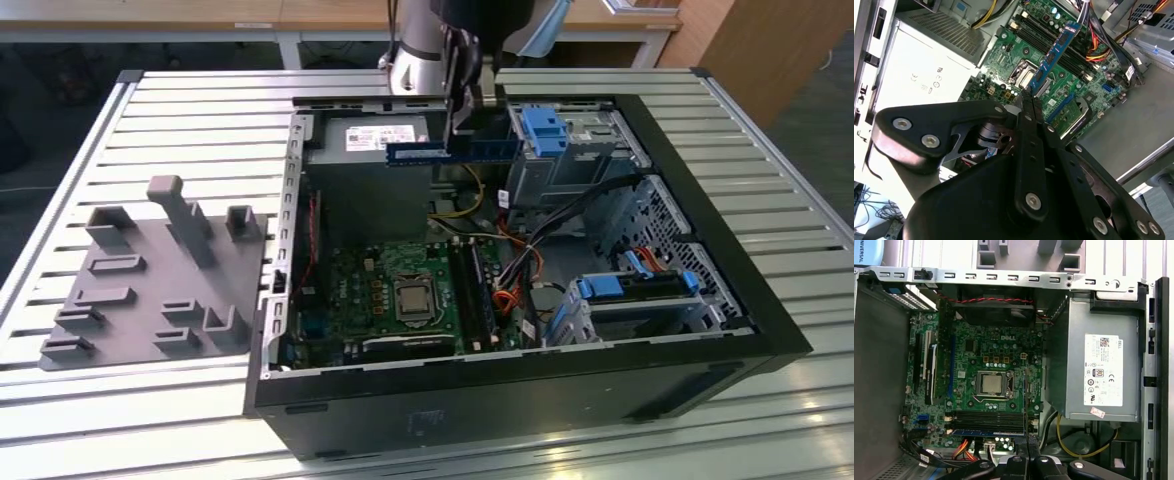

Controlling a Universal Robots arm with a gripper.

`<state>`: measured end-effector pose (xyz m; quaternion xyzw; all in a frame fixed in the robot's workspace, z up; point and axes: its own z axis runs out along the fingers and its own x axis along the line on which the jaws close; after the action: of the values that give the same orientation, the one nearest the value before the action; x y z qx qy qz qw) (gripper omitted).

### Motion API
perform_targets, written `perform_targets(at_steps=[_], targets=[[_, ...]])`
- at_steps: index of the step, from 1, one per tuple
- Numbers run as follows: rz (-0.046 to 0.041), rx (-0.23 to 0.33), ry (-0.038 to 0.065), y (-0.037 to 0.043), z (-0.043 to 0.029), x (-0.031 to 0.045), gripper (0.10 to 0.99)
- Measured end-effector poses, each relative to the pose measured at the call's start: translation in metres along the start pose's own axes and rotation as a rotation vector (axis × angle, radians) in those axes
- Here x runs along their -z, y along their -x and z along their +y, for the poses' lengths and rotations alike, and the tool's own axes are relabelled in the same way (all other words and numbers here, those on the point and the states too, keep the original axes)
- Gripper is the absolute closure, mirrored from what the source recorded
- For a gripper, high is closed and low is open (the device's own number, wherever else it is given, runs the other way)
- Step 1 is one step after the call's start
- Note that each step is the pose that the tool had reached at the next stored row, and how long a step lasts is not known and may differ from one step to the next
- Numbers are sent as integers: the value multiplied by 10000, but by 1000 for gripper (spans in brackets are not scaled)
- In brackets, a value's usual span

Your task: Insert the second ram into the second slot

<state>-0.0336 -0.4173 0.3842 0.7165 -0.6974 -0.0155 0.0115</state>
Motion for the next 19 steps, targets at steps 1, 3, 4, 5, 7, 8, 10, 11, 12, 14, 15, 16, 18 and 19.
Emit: perform_targets(at_steps=[1,3,4,5,7,8,10,11,12,14,15,16,18,19], targets=[[2,-1,0,-4,0,0,969],[5,-1,0,-12,1,0,969],[6,-1,0,-16,1,0,969],[8,-1,0,-19,1,0,969],[12,-1,0,-26,1,0,969],[13,-1,0,-29,1,0,969],[17,-1,1,-37,1,0,969],[18,-1,0,-41,1,0,969],[19,-1,0,-45,1,0,969],[22,-1,0,-53,2,0,969],[24,-1,0,-57,2,0,969],[25,-2,1,-61,2,0,969],[28,-1,1,-70,2,1,969],[28,-1,1,-76,2,1,969]])
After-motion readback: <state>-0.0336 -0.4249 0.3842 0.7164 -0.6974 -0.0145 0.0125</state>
